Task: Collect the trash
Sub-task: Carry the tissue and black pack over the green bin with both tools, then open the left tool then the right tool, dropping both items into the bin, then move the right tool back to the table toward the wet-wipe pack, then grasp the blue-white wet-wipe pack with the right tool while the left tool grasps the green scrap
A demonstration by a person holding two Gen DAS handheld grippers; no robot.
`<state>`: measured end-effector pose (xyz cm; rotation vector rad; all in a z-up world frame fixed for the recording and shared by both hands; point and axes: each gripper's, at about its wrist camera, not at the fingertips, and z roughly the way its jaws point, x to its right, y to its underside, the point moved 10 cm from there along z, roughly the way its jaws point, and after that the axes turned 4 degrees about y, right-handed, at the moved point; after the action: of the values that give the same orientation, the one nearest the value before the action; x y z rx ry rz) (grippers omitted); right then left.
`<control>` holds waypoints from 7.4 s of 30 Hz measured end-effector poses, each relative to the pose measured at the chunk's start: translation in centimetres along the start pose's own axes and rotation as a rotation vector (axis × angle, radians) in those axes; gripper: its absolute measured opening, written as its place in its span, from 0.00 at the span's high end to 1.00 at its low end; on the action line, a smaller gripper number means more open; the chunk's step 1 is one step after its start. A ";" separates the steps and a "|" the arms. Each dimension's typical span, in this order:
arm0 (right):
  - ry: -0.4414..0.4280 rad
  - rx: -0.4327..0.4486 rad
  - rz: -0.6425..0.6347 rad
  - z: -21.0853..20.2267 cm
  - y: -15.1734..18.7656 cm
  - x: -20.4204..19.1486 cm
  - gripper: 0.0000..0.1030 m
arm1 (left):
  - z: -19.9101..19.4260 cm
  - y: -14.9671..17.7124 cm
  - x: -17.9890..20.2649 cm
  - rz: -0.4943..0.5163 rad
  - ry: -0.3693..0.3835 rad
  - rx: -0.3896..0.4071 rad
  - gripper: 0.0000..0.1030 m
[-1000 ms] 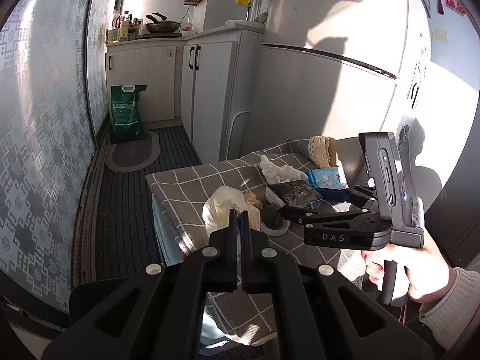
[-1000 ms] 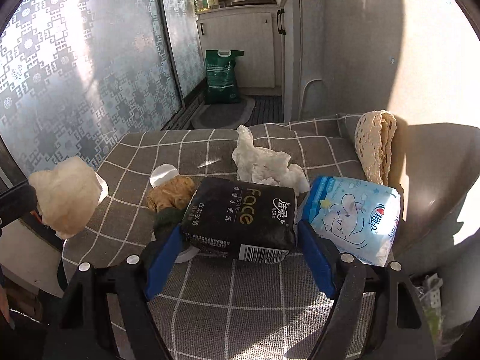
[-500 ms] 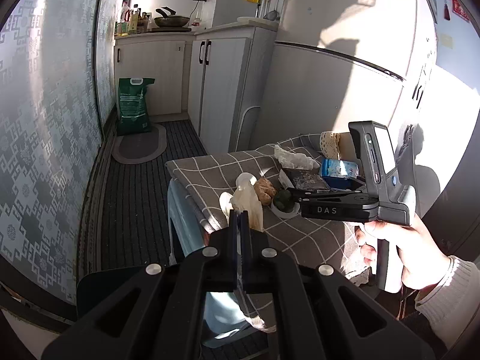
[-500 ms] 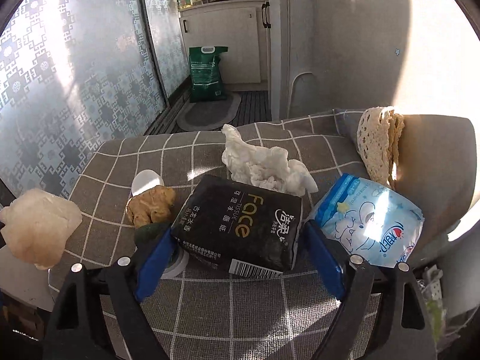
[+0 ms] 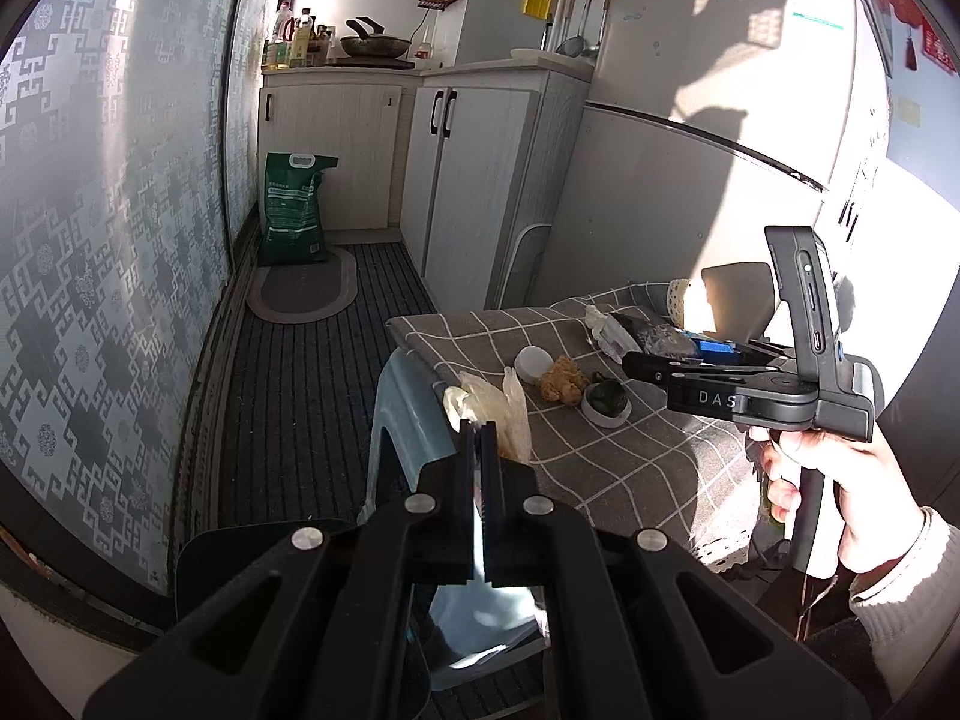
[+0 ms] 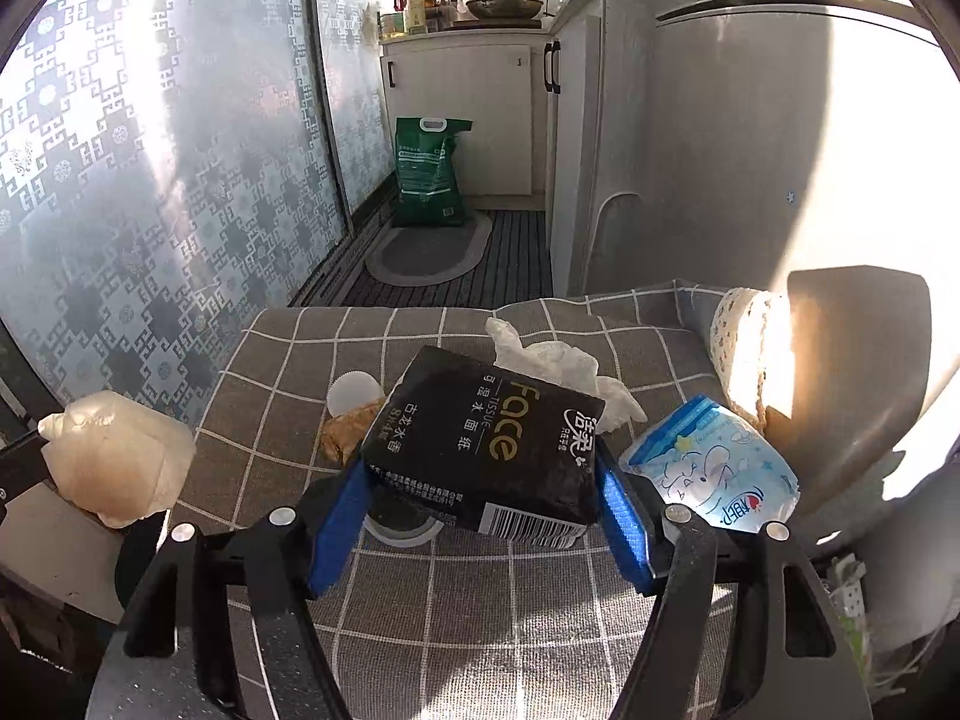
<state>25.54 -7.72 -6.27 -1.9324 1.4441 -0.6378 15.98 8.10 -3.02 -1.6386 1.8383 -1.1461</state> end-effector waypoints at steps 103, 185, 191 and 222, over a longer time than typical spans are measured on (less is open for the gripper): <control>-0.364 -0.446 -0.453 9.3 16.7 -29.4 0.26 | -11.4 0.2 -11.7 -0.143 -0.196 0.138 0.86; -0.052 0.038 -0.171 -2.6 4.8 10.7 0.53 | 14.8 -0.6 10.0 -0.028 -0.066 -0.044 0.73; -0.060 0.041 -0.179 -2.4 4.9 11.1 0.53 | 15.2 -0.5 9.6 -0.038 -0.086 -0.051 0.71; -0.022 0.029 -0.234 2.0 3.2 9.2 0.30 | 11.6 -2.6 9.1 -0.057 -0.024 0.027 0.78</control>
<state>27.38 -16.77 -9.92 -2.0960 1.1987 -0.7360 24.43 -3.92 -5.69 -1.6928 1.7639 -1.1649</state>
